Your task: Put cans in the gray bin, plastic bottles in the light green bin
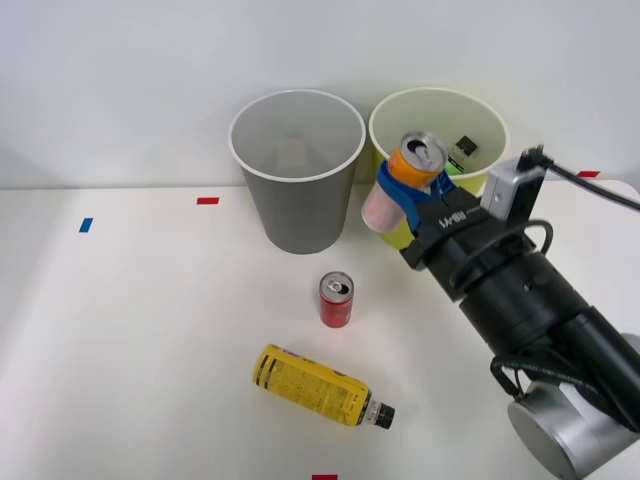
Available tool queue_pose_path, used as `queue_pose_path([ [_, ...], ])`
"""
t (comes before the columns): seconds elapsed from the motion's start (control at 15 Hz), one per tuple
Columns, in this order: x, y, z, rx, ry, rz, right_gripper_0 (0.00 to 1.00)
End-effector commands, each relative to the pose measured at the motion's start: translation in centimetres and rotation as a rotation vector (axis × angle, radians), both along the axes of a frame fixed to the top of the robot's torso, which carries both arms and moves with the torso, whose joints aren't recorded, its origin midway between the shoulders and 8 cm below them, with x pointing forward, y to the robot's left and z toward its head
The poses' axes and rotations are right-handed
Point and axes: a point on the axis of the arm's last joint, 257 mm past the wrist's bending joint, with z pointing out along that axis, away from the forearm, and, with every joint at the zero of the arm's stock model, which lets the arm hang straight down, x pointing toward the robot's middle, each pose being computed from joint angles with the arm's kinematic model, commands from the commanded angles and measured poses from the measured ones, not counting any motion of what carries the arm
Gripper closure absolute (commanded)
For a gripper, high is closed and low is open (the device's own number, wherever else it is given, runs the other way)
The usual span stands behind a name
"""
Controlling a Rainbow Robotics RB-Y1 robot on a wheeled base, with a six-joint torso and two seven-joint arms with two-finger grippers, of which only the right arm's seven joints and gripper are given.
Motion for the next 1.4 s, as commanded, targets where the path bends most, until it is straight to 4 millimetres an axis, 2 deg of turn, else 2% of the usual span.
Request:
queue_pose_path([
  [0.07, 1.9, 1.9, 2.7, 0.077, -0.016, 0.043, 1.00],
  [0.2, 4.1, 3.5, 3.8, 0.059, -0.041, 0.060, 1.00],
  [0.53, 8.7, 5.9, 5.2, 0.034, -0.044, 0.074, 1.00],
  [0.8, 12.5, 9.5, 5.3, 0.016, -0.023, 0.071, 1.00],
  [1.0, 14.6, 11.7, 4.9, -0.011, -0.008, 0.064, 1.00],
  [1.27, 16.3, 12.1, 5.0, -0.079, -0.026, 0.037, 1.00],
  [1.33, 16.5, 12.1, 4.6, -0.087, -0.020, 0.036, 0.81],
  [1.4, 16.5, 12.0, 4.6, -0.087, -0.018, 0.035, 0.32],
])
